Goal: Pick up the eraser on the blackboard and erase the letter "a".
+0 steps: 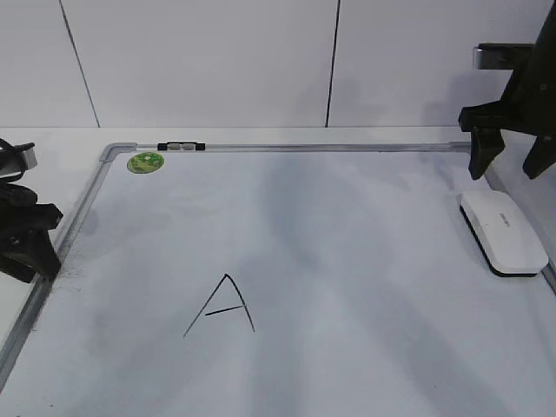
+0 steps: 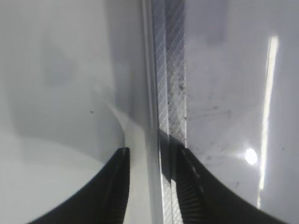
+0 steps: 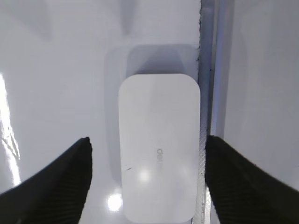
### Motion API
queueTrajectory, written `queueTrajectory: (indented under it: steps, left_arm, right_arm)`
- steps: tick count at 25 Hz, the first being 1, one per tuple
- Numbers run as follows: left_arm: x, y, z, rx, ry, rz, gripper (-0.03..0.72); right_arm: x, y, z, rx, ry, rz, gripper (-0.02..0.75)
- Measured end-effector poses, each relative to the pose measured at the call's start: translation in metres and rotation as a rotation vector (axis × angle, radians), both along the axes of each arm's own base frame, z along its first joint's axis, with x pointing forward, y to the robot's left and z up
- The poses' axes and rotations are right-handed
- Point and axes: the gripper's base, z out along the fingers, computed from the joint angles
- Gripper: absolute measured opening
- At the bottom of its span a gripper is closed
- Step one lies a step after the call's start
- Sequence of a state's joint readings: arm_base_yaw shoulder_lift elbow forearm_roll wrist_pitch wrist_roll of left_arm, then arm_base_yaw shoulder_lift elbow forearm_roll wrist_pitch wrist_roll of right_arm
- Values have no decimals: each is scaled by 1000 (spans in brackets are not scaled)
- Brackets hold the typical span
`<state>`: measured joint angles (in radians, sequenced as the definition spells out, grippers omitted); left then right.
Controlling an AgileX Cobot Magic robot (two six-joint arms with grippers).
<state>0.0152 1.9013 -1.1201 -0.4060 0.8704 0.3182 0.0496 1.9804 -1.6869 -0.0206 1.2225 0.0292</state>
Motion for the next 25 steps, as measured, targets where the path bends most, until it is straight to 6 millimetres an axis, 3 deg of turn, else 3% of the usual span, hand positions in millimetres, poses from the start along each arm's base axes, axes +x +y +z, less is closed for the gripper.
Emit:
queueTrajectory:
  steps: [5, 9, 13, 20, 25]
  left_arm:
    - [14, -1, 16, -11, -18, -24, 361]
    - [23, -3, 39, -31, -4, -67, 372]
    - [22, -3, 69, -33, 3, -81, 375]
    - [-2, 7, 131, 84, -117, -41, 376]
    - [-32, 6, 184, 86, -265, -12, 376]
  right_arm:
    - [0, 0, 0, 4, 0, 4, 593]
    - [-3, 1, 10, 9, -24, 7, 593]
    - [-12, 0, 34, 11, -83, 10, 593]
    - [-42, -1, 83, 15, -199, 15, 592]
    - [-76, -3, 88, 14, -186, 15, 592]
